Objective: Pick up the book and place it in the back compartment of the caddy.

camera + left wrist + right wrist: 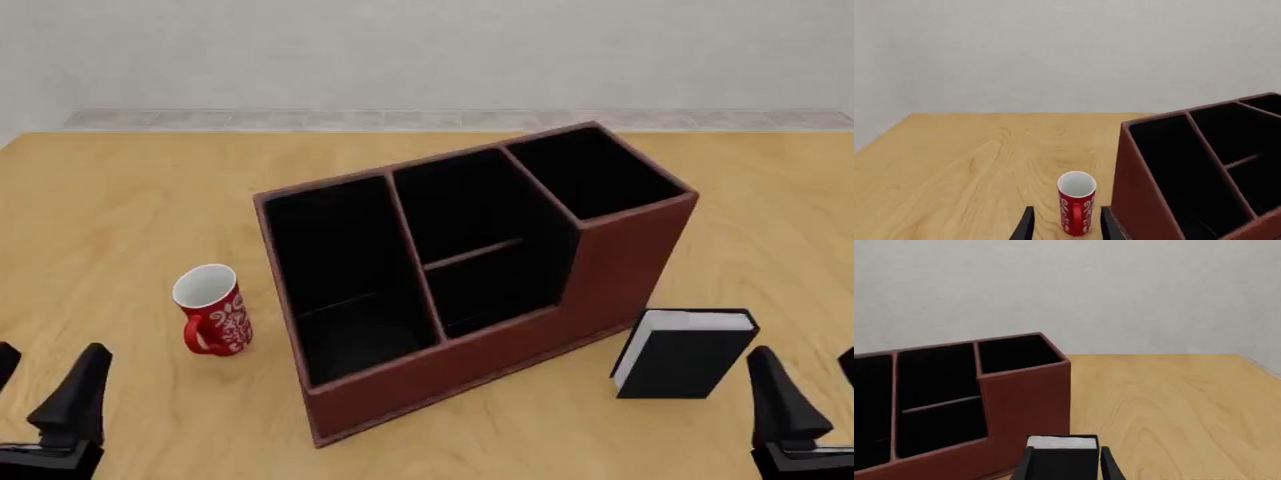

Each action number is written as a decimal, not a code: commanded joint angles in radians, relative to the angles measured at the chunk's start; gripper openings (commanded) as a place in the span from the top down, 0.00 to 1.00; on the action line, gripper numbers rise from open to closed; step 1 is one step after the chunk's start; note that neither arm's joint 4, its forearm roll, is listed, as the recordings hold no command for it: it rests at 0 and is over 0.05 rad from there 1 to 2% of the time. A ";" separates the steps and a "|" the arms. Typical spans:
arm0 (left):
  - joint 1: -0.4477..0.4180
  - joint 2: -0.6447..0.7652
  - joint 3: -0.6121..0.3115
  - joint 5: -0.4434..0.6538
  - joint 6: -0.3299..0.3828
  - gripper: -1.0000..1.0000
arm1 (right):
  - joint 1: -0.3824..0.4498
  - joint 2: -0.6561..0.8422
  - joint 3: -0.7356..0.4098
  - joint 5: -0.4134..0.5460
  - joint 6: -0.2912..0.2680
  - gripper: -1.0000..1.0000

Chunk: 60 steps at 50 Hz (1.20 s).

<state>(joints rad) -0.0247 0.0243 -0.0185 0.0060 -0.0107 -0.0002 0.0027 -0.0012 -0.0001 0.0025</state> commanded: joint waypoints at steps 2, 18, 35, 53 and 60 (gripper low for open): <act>-0.157 0.019 -0.142 0.105 0.041 0.00 | 0.002 0.000 -0.005 -0.003 -0.020 0.00; -0.351 0.004 -0.241 0.218 0.015 0.00 | 0.002 0.002 -0.009 0.001 -0.015 0.00; -0.522 0.144 -0.387 0.179 0.028 0.00 | 0.001 0.008 -0.005 -0.005 -0.008 0.00; -0.796 0.479 -0.377 -0.087 0.075 0.00 | 0.002 0.003 -0.008 0.001 -0.012 0.00; -0.850 0.606 -0.373 -0.199 0.083 0.00 | 0.002 0.002 -0.009 0.003 -0.011 0.00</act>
<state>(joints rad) -0.7720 0.4670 -0.3885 -0.0607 0.0536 0.0006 0.0099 -0.0086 -0.0009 -0.0019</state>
